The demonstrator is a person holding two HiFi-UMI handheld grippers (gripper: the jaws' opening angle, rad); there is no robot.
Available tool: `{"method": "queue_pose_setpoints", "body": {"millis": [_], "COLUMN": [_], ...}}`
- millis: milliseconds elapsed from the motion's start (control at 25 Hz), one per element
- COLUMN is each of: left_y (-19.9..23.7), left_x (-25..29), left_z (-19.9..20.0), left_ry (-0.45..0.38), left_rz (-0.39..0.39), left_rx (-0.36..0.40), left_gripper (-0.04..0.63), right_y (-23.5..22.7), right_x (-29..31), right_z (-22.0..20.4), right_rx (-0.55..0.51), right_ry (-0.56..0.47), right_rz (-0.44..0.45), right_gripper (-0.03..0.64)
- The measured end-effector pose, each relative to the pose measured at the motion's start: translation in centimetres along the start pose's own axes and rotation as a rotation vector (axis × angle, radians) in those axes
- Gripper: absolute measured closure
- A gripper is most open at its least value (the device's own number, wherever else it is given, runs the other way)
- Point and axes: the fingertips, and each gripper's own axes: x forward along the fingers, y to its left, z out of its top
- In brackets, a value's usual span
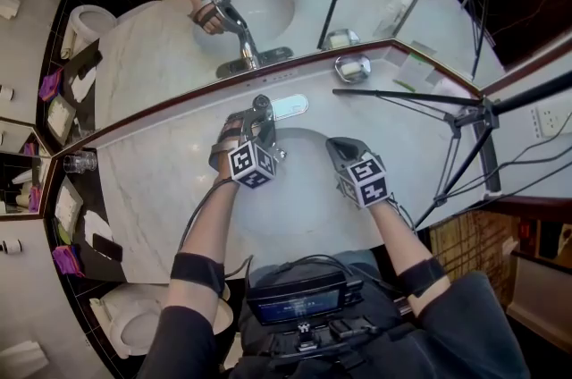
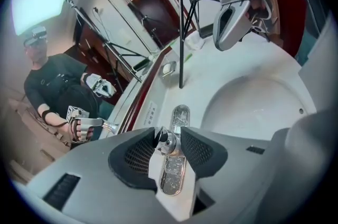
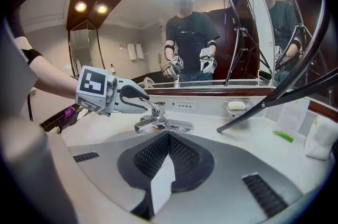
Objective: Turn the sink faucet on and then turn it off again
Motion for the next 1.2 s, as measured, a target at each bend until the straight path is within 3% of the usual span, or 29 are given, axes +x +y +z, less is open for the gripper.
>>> {"method": "queue_pose_setpoints", "body": {"millis": [680, 1200], "left_y": [-0.3, -3.6], "left_x": [0.0, -0.2], "left_z": [0.0, -0.8], "left_ry": [0.002, 0.017], "left_rz": [0.035, 0.013], "left_rx": [-0.026, -0.006], "left_gripper": [0.483, 0.499], "right_y": [0.6, 0.9], "right_x": [0.8, 1.0], "right_z": [0.1, 0.1], "right_rx": [0.008, 0.002], "right_ry": [0.000, 0.000], "right_rz": [0.013, 0.022], "right_gripper": [0.597, 0.597]}}
